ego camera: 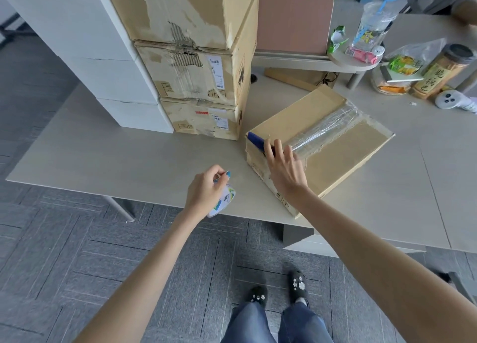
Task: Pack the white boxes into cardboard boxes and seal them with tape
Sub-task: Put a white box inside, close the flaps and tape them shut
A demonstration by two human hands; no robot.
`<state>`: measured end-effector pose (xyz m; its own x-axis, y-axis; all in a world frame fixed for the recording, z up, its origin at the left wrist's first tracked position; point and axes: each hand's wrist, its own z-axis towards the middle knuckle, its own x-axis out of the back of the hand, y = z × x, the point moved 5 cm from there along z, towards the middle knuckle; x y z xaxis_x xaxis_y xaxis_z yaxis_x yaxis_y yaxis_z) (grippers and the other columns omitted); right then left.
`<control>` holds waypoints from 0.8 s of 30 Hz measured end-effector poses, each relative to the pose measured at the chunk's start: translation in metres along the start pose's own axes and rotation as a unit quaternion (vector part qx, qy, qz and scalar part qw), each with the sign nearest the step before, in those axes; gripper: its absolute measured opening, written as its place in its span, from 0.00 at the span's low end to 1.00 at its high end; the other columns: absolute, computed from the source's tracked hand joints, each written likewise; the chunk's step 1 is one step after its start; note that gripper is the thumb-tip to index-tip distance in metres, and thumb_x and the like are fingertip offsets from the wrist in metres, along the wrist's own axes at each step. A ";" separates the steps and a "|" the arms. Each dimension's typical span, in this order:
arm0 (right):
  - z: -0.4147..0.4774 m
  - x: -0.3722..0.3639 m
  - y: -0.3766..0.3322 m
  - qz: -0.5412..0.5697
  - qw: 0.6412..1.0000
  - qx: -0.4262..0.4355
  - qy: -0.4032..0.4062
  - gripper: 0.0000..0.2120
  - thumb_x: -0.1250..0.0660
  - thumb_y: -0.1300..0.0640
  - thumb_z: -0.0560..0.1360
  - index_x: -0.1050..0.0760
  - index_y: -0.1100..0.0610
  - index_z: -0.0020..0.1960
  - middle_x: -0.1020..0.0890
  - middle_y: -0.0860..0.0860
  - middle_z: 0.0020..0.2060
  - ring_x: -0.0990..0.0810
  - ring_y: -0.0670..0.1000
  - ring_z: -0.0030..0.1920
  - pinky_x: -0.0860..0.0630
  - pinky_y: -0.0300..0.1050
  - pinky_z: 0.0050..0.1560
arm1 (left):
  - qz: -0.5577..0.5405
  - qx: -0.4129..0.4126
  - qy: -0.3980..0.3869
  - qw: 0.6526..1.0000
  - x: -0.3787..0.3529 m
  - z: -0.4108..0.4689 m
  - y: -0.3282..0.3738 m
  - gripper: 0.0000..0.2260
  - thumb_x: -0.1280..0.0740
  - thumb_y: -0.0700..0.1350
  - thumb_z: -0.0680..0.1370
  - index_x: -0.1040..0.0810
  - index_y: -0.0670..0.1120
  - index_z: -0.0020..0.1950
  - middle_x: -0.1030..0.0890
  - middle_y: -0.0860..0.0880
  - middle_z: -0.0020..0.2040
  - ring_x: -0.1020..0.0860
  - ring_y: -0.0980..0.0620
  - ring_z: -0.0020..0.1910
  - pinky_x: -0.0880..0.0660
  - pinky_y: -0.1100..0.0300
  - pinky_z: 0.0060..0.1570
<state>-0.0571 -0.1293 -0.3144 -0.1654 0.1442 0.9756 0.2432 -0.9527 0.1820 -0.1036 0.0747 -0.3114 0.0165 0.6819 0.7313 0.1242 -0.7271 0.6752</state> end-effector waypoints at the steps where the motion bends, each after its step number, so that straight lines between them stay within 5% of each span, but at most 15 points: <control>1: 0.001 0.001 0.000 0.008 1.000 -0.002 -0.001 0.41 0.23 0.60 0.58 0.34 0.63 0.69 0.26 0.57 0.52 0.26 0.56 0.41 0.28 0.47 0.33 | -0.001 0.001 -0.002 1.000 0.001 0.000 0.001 0.07 0.34 0.48 0.79 0.27 0.50 0.41 0.19 0.51 0.37 0.22 0.48 0.37 0.34 0.57 0.32; 4: 0.008 0.015 0.008 0.190 0.980 -0.048 0.008 0.28 0.27 0.50 0.71 0.32 0.60 0.65 0.27 0.55 0.51 0.25 0.57 0.41 0.26 0.50 0.32 | -0.016 -0.004 -0.015 1.000 0.003 0.000 0.008 0.08 0.35 0.50 0.80 0.27 0.50 0.42 0.19 0.50 0.37 0.21 0.47 0.38 0.31 0.55 0.34; 7: 0.002 0.028 0.013 0.406 0.906 -0.117 -0.021 0.15 0.43 0.46 0.81 0.29 0.57 0.57 0.25 0.53 0.49 0.24 0.57 0.41 0.30 0.49 0.39 | -0.041 -0.025 -0.036 0.998 0.006 -0.003 0.023 0.09 0.36 0.52 0.81 0.25 0.48 0.45 0.18 0.52 0.41 0.21 0.50 0.40 0.28 0.54 0.38; 12: -0.022 0.027 -0.015 0.650 0.714 -0.197 -0.170 0.32 0.46 0.33 0.75 0.29 0.63 0.55 0.25 0.57 0.37 0.21 0.52 0.30 0.29 0.47 0.30 | -0.047 -0.046 -0.062 0.996 0.011 -0.007 0.044 0.14 0.44 0.50 0.84 0.23 0.48 0.45 0.28 0.59 0.25 0.32 0.57 0.24 0.40 0.57 0.29; 14: -0.023 0.029 -0.022 0.666 0.698 -0.186 -0.187 0.29 0.40 0.36 0.75 0.28 0.63 0.53 0.25 0.54 0.36 0.22 0.50 0.29 0.31 0.43 0.26 | -0.045 -0.045 -0.064 0.996 0.014 -0.007 0.048 0.13 0.44 0.48 0.84 0.24 0.49 0.44 0.30 0.54 0.25 0.33 0.56 0.24 0.39 0.56 0.30; 19: -0.022 0.037 -0.029 0.644 0.734 -0.172 -0.125 0.06 0.35 0.57 0.79 0.25 0.61 0.49 0.23 0.55 0.30 0.26 0.49 0.22 0.31 0.42 0.23 | -0.017 -0.046 -0.084 0.995 0.016 -0.008 0.054 0.09 0.43 0.48 0.82 0.26 0.50 0.45 0.26 0.52 0.30 0.28 0.52 0.32 0.35 0.56 0.35; 24: -0.020 0.042 -0.024 0.695 0.665 -0.254 -0.102 0.08 0.35 0.61 0.78 0.23 0.57 0.40 0.22 0.56 0.32 0.23 0.53 0.30 0.23 0.42 0.29 | -0.031 -0.048 -0.075 0.996 0.016 -0.005 0.056 0.08 0.37 0.50 0.79 0.20 0.52 0.55 0.16 0.56 0.49 0.19 0.56 0.50 0.24 0.55 0.49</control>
<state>-0.0886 -0.1055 -0.2802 0.0266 -0.9862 0.1634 -0.3374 -0.1627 -0.9272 -0.1015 0.0444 -0.2616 0.1600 0.7242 0.6707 0.0348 -0.6832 0.7294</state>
